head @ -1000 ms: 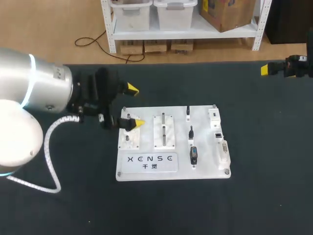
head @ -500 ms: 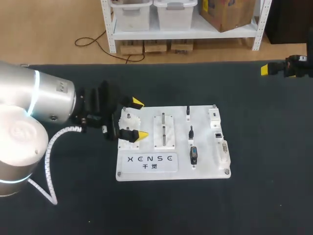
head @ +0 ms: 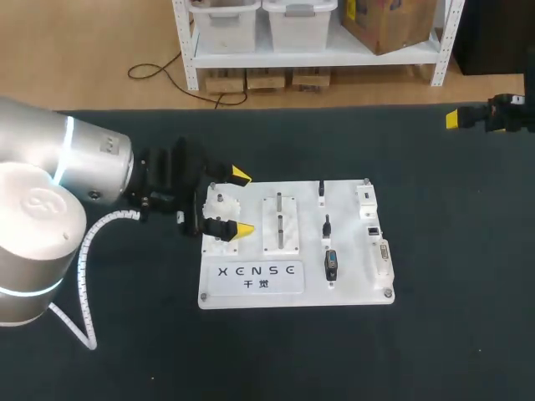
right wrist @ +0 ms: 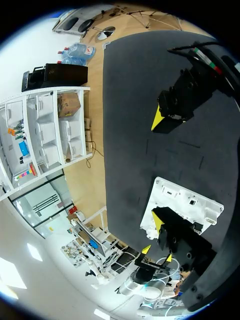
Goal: Insert the Ethernet cable into its matching sockets.
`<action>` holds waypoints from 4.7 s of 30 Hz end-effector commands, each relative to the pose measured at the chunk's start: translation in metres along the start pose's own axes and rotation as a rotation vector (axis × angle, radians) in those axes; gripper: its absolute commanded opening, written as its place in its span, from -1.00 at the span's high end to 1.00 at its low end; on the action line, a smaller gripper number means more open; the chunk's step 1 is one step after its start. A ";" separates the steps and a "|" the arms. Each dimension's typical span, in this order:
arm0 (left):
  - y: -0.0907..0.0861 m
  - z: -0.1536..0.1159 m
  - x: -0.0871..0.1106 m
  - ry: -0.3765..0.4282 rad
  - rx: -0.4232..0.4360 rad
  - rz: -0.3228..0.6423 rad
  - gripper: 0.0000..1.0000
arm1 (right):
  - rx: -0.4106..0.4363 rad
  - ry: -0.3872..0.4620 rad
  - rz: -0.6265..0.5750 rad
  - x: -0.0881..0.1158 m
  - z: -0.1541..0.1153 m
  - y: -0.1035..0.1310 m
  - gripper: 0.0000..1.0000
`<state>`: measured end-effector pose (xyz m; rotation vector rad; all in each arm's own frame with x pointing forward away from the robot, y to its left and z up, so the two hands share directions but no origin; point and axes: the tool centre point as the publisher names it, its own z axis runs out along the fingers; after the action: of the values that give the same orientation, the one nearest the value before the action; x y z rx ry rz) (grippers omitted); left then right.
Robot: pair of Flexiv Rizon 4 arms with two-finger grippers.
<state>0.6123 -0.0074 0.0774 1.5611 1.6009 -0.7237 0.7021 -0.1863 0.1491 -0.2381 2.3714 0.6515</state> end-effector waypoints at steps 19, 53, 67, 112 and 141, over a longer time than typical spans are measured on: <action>0.002 0.001 0.001 0.001 0.003 0.001 -1.00 | 0.303 0.347 -0.081 0.070 0.061 0.137 -1.00; 0.002 0.001 0.001 0.001 0.003 0.001 -1.00 | 0.412 0.521 0.000 0.142 0.136 0.163 -1.00; 0.002 0.001 0.001 0.001 0.003 0.001 -1.00 | 0.400 0.536 0.019 0.146 0.139 0.163 -0.31; 0.002 0.001 0.001 0.001 0.003 0.001 -1.00 | 0.416 0.514 -0.047 0.137 0.103 0.146 1.00; 0.002 0.001 0.001 0.001 0.003 0.001 -1.00 | 0.524 0.469 0.009 0.141 0.094 0.101 1.00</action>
<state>0.6151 -0.0091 0.0783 1.5698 1.6078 -0.7251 0.6157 -0.0500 0.0357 -0.1624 2.9004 -0.0542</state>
